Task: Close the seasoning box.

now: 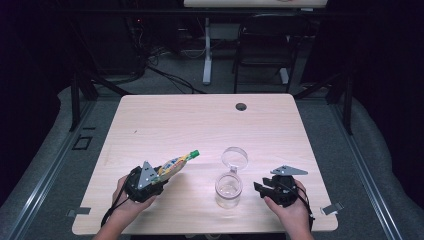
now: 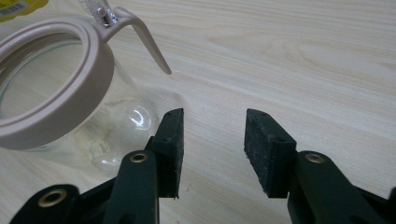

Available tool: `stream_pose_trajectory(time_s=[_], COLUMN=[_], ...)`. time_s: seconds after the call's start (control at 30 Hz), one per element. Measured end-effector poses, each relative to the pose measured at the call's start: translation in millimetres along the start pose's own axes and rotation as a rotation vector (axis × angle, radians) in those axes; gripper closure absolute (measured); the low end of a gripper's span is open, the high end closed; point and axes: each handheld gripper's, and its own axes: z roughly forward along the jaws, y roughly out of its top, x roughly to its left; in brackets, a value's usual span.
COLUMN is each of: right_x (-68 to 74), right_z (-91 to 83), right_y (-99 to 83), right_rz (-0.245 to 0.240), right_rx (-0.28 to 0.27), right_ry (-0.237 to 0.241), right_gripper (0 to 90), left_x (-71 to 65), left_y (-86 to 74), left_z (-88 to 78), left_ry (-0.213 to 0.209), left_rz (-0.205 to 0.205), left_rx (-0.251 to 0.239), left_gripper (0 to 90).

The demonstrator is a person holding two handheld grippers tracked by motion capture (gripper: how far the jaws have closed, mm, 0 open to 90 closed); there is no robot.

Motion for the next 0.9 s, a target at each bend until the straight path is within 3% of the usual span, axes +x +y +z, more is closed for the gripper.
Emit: stream_pose_trajectory(time_s=[0.47,0.9], right_x=[1.9,0.7], right_z=[-0.5,0.0], right_y=[0.2,-0.7], right_rz=[-0.023,-0.018], right_rx=[-0.002,-0.007], right_ry=[-0.016,-0.018], right_gripper=[59.0,59.0], left_x=[-5.8,-13.6], left_y=[3.2,6.3], left_z=[-1.3,-1.2], left_ry=[0.024,0.082], left_rz=[0.060,0.127], left_rx=[0.023,0.044], left_gripper=[58.0,58.0])
